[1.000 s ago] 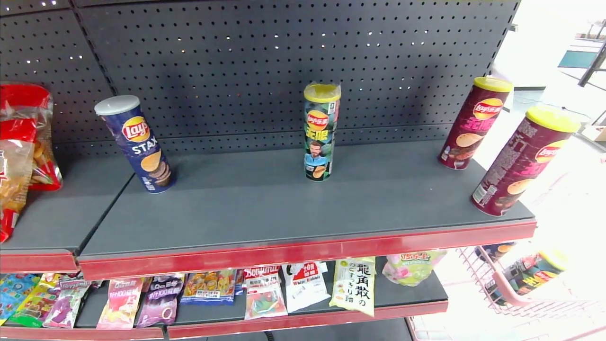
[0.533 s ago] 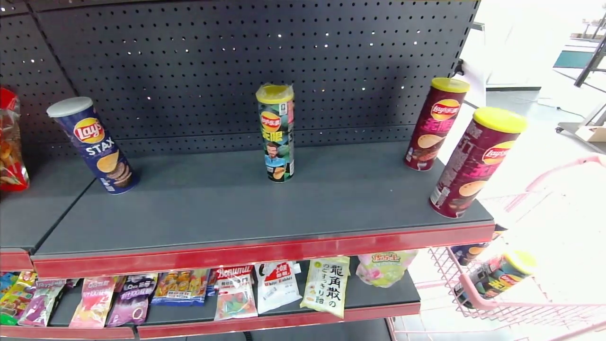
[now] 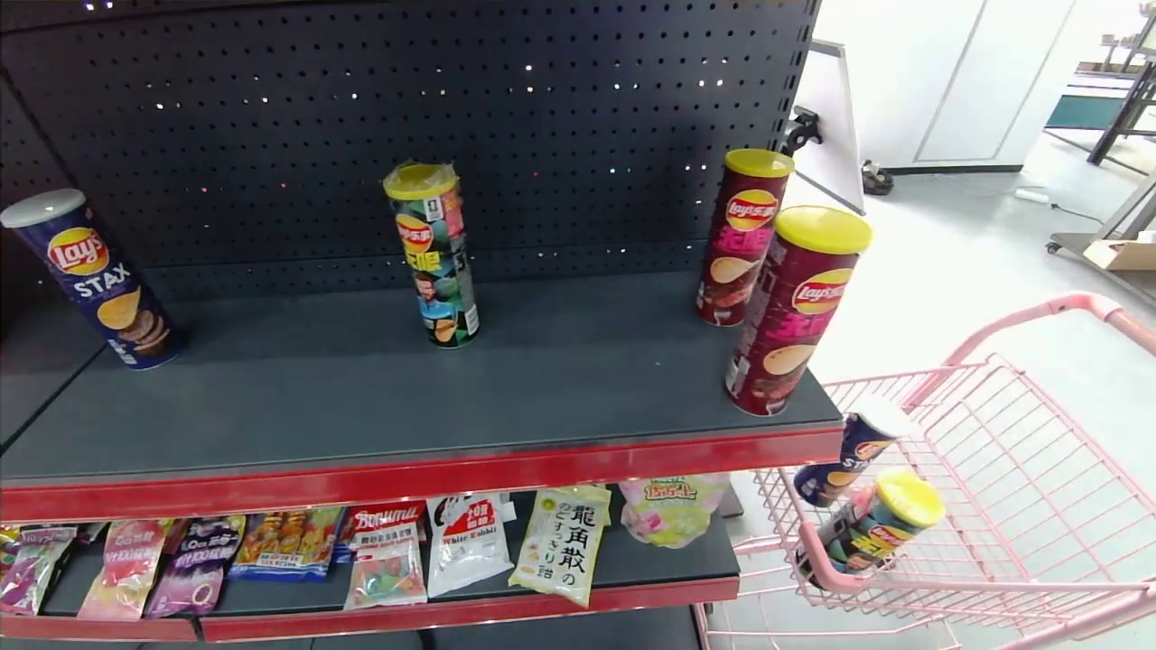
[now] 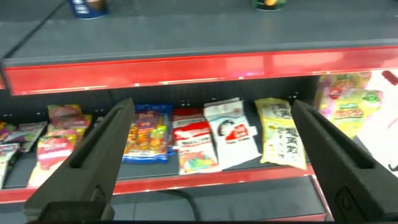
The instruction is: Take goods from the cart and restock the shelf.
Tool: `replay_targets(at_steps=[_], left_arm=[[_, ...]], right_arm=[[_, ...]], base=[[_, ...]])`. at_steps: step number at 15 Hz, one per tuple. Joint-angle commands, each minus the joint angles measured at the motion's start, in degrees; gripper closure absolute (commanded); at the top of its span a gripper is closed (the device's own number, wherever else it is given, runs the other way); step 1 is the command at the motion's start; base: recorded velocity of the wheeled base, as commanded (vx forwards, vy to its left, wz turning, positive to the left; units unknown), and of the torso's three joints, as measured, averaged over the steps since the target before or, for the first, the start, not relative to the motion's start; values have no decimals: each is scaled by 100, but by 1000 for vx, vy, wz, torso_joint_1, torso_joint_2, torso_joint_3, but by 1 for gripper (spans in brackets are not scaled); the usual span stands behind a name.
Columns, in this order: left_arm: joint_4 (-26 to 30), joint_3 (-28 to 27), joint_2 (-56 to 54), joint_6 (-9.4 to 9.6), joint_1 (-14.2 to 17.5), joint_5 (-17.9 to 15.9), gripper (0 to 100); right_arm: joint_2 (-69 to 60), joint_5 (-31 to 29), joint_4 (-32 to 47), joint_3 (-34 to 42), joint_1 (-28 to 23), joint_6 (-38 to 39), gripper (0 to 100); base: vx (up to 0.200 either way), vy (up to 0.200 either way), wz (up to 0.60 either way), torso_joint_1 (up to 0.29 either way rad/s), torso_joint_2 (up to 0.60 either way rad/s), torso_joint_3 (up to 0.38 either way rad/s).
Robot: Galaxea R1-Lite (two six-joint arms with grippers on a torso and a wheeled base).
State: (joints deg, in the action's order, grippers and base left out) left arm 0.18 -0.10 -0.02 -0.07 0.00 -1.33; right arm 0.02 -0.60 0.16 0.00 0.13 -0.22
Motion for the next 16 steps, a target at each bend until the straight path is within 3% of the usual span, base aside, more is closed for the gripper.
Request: replay_targets(at_steps=[1,3,8,16], left_arm=[[-1,1,2,-1,0,1,0],[-1,1,2,-1,0,1,0],[-1,1,2,-10,0,1,0],[-1,1,2,-37,0,1,0]], right_arm=[[-2,-2,-7,0,4,4,0],[-2,-2,2,0,4,-4,0],[6,-2,2,0,4,-22,0],[-2,-2,2,0,4,-22,0]], base=[[0,-200,0,-7,2,-2],[0,-200,0,0,2,2],[0,0,0,0,0,0],[0,0,-600,2,2,3]])
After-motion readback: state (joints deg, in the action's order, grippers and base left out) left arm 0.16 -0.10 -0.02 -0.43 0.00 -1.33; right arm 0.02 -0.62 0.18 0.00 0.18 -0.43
